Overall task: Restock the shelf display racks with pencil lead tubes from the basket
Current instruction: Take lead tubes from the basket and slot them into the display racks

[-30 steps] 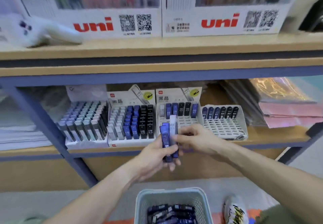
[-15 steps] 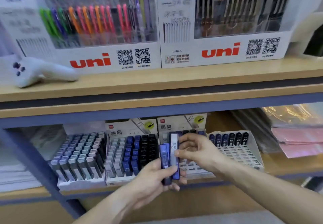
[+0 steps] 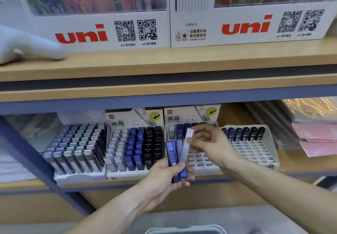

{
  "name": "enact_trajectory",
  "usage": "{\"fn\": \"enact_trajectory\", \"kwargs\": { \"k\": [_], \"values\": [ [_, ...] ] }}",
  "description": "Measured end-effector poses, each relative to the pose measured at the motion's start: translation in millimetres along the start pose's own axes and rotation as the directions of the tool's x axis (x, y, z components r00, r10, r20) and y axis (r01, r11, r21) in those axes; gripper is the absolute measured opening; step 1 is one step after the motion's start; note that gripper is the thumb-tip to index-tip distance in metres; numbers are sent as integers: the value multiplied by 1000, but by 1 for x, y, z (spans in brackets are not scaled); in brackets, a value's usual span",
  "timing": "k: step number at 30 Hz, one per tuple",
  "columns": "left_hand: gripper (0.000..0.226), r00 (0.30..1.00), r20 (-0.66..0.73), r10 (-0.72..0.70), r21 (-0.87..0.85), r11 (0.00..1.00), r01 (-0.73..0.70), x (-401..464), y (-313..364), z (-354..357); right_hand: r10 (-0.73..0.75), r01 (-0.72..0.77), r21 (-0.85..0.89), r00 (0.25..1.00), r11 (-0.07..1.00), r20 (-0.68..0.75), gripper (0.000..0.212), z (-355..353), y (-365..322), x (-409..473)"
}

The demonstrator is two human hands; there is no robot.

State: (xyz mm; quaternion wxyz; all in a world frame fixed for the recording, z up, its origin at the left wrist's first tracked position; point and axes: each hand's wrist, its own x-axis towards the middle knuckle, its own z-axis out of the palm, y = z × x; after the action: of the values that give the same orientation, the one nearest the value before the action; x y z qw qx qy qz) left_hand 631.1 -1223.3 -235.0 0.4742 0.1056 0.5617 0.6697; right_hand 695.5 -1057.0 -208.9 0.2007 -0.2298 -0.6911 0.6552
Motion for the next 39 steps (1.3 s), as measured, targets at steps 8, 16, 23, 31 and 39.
{"fn": "enact_trajectory", "kwargs": {
  "k": [8, 16, 23, 31, 39],
  "values": [
    [22, 997, -66, -49, 17, 999, 50, -6, -3, -11, -311, 276, -225, 940, 935, -139, 35, 1, -3, 16],
    [22, 992, -92, -84, 12, 996, 85, -12, -3, -17, -564, 516, -654, 810, 554, 162, 24, 30, 14, 35],
    [22, 991, -91, -94, 8, 995, 96, -10, 3, -18, -521, 559, -739, 787, 377, 330, 22, 36, 30, 47],
    [22, 993, -78, -92, -37, 995, 89, -12, 5, -19, -598, 460, -848, 768, 264, 230, 30, 46, 27, 56],
    [22, 995, -60, -82, -42, 996, 80, -13, 6, -20, -488, 443, -771, 850, 457, 199, 24, 34, 15, 41]
  ]
}}
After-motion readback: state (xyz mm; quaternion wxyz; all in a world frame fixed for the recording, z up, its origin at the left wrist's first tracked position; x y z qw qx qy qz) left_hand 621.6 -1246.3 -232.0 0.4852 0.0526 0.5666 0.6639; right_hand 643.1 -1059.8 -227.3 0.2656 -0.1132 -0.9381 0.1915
